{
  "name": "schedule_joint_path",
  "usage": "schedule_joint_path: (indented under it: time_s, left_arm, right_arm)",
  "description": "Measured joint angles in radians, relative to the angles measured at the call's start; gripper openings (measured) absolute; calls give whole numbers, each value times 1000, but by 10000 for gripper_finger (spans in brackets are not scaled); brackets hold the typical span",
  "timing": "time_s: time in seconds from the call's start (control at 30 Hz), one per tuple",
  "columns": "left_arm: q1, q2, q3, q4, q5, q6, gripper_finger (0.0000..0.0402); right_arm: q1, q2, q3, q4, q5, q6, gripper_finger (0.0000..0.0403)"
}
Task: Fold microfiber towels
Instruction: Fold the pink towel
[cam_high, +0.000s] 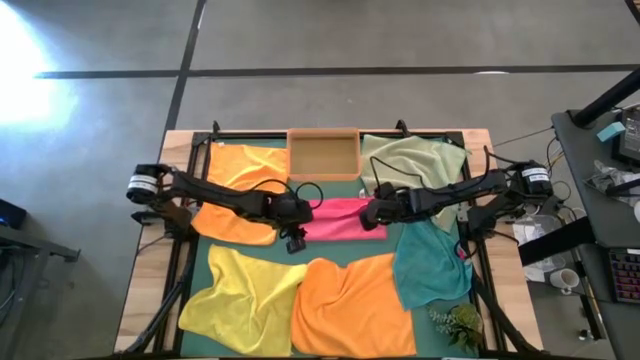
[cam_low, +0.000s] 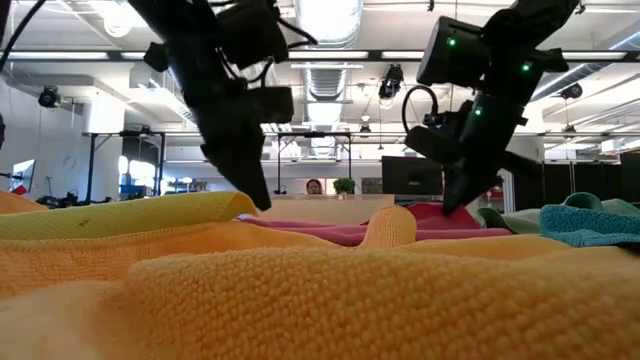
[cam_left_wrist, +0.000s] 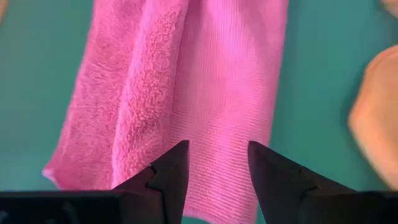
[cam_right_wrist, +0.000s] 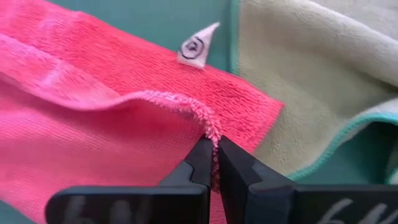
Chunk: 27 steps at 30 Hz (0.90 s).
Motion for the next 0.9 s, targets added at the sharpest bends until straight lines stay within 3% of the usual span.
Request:
schedule_joint_path:
  time_s: [0.23,0.5,0.9]
  left_arm:
    - [0,48,-12,22,82,33,147]
    - [15,95,-7,30,82,30,147]
    - [23,36,-9,-18,73,29,147]
  right_arm:
    - [0,0,0,20,0,-11,9]
    - [0,0,0,20,-4,-12,9]
    - [0,0,0,16,-19,-18,9]
